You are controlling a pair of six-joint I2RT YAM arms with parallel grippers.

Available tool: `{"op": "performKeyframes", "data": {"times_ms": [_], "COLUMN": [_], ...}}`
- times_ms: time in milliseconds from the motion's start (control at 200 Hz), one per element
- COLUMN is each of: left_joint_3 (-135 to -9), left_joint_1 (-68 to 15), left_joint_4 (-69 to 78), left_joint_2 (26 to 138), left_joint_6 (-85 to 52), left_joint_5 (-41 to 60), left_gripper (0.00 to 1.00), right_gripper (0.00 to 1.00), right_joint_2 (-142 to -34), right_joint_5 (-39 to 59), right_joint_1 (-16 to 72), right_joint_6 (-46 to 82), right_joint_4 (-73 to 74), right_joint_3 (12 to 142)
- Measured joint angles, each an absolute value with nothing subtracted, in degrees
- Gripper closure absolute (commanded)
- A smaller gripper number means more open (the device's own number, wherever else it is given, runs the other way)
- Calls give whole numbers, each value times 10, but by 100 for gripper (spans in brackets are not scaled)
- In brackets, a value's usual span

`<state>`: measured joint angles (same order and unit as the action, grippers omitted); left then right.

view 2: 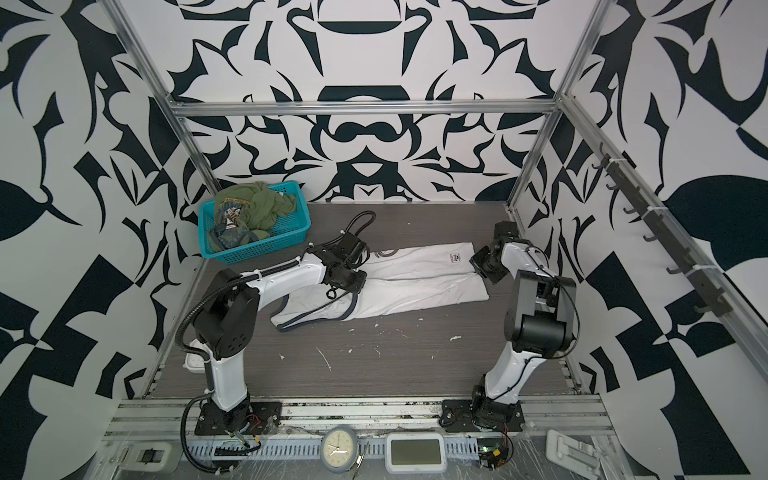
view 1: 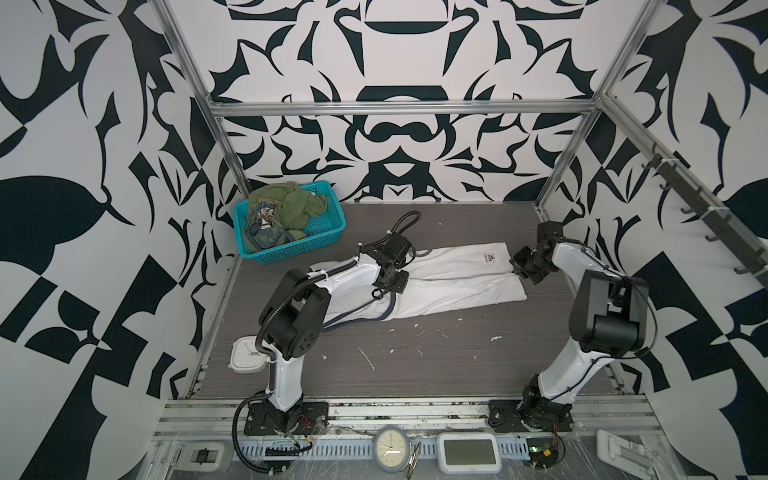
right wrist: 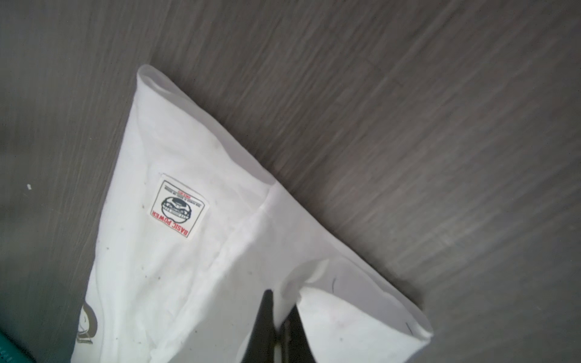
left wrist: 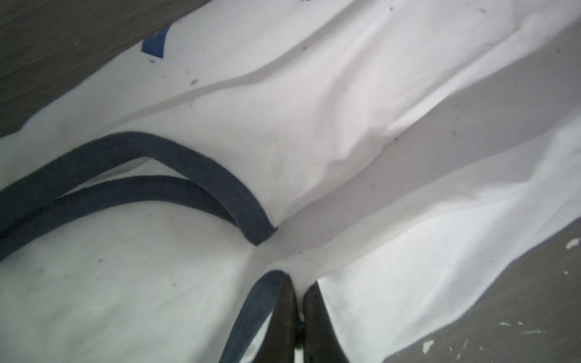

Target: Fold and stack the tank tops

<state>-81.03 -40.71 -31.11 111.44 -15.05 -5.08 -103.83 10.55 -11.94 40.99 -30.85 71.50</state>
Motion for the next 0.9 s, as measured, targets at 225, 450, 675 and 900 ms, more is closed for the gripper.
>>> {"op": "performKeyframes", "data": {"times_ms": [225, 450, 675, 900], "left_joint_3": [-832, -844, -797, -807], "left_joint_1": [-387, -383, -406, -453], "left_joint_4": [-313, -322, -313, -276], "left_joint_2": [1142, 1140, 1046, 1063], "left_joint_6": [-168, -208, -260, -286], "left_joint_5": [-52, -77, -96, -70], "left_gripper": [65, 47, 53, 62], "right_gripper": [70, 49, 48, 49], "right_joint_2": [-1089, -1065, -982, -1046], "right_joint_5": [100, 62, 17, 30], "right_joint_1": [-110, -101, -23, 24], "right_joint_6": [421, 399, 364, 341], "right_joint_4": [-306, -326, -333, -328], "right_joint_3": [744, 745, 745, 761]}}
